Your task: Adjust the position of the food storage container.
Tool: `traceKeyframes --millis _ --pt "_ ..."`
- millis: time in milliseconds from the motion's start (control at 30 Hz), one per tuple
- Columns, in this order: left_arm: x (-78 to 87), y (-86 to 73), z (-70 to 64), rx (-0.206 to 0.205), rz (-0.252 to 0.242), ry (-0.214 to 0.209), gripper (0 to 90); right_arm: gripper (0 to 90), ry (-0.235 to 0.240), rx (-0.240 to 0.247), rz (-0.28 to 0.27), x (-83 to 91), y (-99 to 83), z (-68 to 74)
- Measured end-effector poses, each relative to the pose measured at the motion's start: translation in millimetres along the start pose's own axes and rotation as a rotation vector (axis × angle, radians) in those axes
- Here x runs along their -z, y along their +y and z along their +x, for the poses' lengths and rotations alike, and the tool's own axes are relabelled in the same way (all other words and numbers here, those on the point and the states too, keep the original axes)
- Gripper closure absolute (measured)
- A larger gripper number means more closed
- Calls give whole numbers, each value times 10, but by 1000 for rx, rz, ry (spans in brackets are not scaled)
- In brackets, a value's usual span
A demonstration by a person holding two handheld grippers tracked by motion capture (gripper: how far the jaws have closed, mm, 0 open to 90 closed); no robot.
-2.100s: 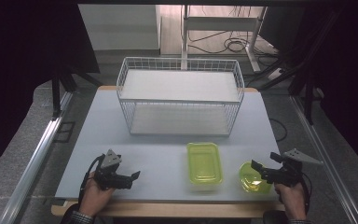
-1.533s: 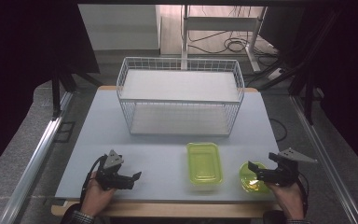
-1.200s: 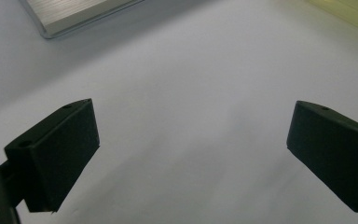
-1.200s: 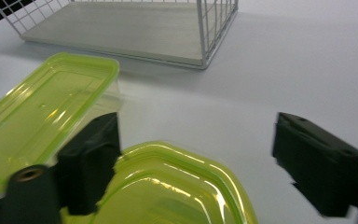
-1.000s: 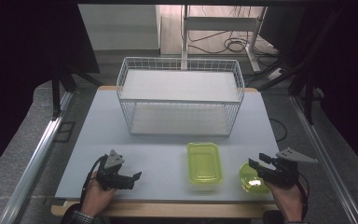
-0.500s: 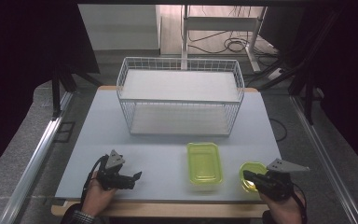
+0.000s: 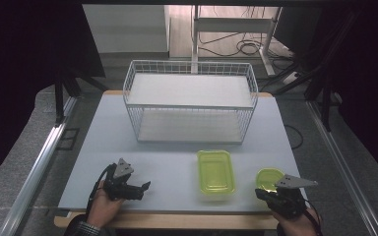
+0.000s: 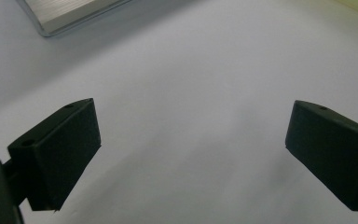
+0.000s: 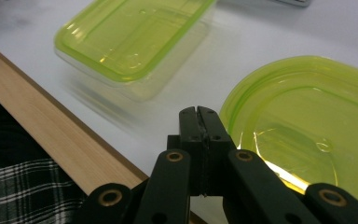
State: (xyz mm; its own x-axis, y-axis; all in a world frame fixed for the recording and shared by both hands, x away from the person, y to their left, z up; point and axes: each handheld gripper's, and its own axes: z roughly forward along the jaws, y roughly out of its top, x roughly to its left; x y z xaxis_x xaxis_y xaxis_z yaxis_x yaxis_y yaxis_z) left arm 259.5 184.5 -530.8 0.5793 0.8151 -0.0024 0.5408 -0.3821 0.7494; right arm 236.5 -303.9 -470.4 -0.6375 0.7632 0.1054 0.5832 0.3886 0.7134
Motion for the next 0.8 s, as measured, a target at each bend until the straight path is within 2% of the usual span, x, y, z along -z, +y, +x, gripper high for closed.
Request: traceKeyframes --millis 33,100,200,300,400,633,800 --pt "-2 0 -3 -1 2 -1 30 890 7 -12 -4 -9 -8 -34" --pt "-8 1 -6 -4 7 -1 30 889 -19 -20 0 -22 -15 -91" --pt "-15 5 -13 -7 10 -2 30 889 -35 -40 -8 -11 -5 -146" --pt "-18 9 -24 -5 10 -4 31 879 -33 -44 -31 -12 54 -138" --pt "-21 14 -34 -8 8 -4 31 865 -40 -22 -30 -74 181 -83" --pt "-23 18 -39 -14 11 -8 32 886 -50 20 -3 -453 551 -22" --pt "-34 22 -59 -24 16 -11 34 888 -107 41 54 -740 723 8"
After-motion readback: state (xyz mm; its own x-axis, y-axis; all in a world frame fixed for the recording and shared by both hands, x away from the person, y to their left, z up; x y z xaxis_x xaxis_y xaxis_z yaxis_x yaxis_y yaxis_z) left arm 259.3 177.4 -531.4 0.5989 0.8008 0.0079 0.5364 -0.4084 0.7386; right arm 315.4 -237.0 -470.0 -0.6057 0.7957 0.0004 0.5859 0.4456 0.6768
